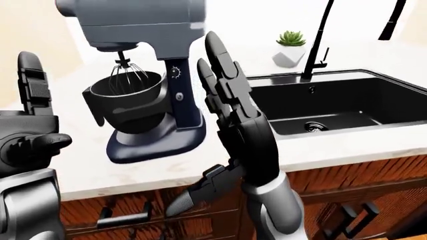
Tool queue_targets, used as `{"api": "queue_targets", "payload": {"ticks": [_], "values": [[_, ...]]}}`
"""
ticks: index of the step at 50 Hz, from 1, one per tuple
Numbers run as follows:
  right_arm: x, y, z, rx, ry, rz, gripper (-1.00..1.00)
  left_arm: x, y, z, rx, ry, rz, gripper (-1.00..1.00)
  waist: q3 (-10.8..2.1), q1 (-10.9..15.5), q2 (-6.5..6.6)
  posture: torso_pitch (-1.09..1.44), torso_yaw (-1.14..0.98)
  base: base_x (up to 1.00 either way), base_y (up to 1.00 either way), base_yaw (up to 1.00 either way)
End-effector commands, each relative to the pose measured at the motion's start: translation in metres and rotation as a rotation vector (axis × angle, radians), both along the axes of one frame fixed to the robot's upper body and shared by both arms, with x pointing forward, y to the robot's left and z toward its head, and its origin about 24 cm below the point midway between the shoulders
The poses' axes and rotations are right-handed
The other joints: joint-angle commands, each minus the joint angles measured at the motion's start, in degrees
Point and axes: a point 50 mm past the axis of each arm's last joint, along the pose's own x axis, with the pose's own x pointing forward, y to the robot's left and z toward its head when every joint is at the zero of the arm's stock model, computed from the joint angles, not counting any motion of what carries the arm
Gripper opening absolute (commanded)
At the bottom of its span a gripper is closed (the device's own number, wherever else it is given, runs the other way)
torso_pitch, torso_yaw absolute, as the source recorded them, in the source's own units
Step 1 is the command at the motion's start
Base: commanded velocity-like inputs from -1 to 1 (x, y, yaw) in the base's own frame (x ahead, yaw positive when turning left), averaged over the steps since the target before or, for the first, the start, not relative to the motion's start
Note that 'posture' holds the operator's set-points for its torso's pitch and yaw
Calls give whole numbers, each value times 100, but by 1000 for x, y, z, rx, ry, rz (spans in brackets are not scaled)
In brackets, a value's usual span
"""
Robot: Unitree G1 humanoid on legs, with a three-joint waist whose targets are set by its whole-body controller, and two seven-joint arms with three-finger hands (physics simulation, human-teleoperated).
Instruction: Open the stand mixer head.
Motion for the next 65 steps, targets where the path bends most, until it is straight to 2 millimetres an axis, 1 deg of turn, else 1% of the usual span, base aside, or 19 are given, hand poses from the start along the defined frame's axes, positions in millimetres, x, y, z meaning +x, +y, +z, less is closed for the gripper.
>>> {"api": "queue_targets", "payload": {"ticks": [1, 5, 9, 13, 16, 22, 27, 31, 39, 47, 50, 52, 57, 61, 65], "values": [[-5, 0, 9, 15, -60, 3, 100, -5, -1, 10, 12, -63, -3, 100, -76, 3, 9, -29, 0, 0, 0, 0], [-4, -1, 8, 15, -57, -2, 100, -5, -1, 10, 11, -63, -3, 100, -266, 18, 5, -33, 0, 0, 0, 0], [-4, 0, 8, 15, -52, 2, 100, -4, -1, 10, 10, -64, -1, 100, -410, 35, 2, -37, 0, 0, 0, 0], [-2, 0, 7, 19, -45, 3, 100, -3, 0, 10, 15, -69, 15, 100, -523, 50, 3, -41, 0, 0, 0, 0], [0, 0, 5, 15, -30, -5, 100, -3, 1, 11, 15, -76, 22, 100, -558, 62, -1, -41, 0, 0, 0, 0], [4, 2, 5, 37, 48, 33, 100, -4, 1, 12, 12, -83, 15, 100, -576, 74, 0, -41, 0, 0, 0, 0], [4, 8, 8, 106, 146, 154, 100, -5, 1, 14, 11, -88, 16, 100, -580, 84, -6, -41, 0, 0, 0, 0], [4, 11, 6, 122, 183, 192, 100, -5, 1, 13, 10, -87, 17, 100, -582, 90, -10, -41, 0, 0, 0, 0], [7, 15, -15, 61, 249, 163, 100, -6, 1, 13, 12, -89, 16, 100, -596, 114, -23, -41, 0, 0, 0, 0], [5, 15, -21, 48, 273, 158, 100, -7, 1, 13, 13, -92, 19, 100, -616, 130, -24, -41, 0, 0, 0, 0], [5, 15, -25, 45, 287, 150, 100, -8, 1, 13, 13, -93, 18, 100, -625, 135, -27, -41, 0, 0, 0, 0], [7, 14, -30, 44, 302, 139, 100, -8, 1, 13, 13, -95, 19, 100, -630, 135, -28, -41, 0, 0, 0, 0], [8, 15, -31, 45, 303, 142, 100, -8, 2, 13, 11, -95, 19, 100, -640, 131, -28, -41, 0, 0, 0, 0], [10, 15, -38, 41, 319, 142, 100, -8, 2, 14, 11, -96, 22, 100, -638, 131, -27, -41, 0, 0, 0, 0], [11, 16, -40, 41, 325, 144, 100, -8, 2, 13, 11, -95, 22, 100, -642, 122, -28, -41, 0, 0, 0, 0]]}}
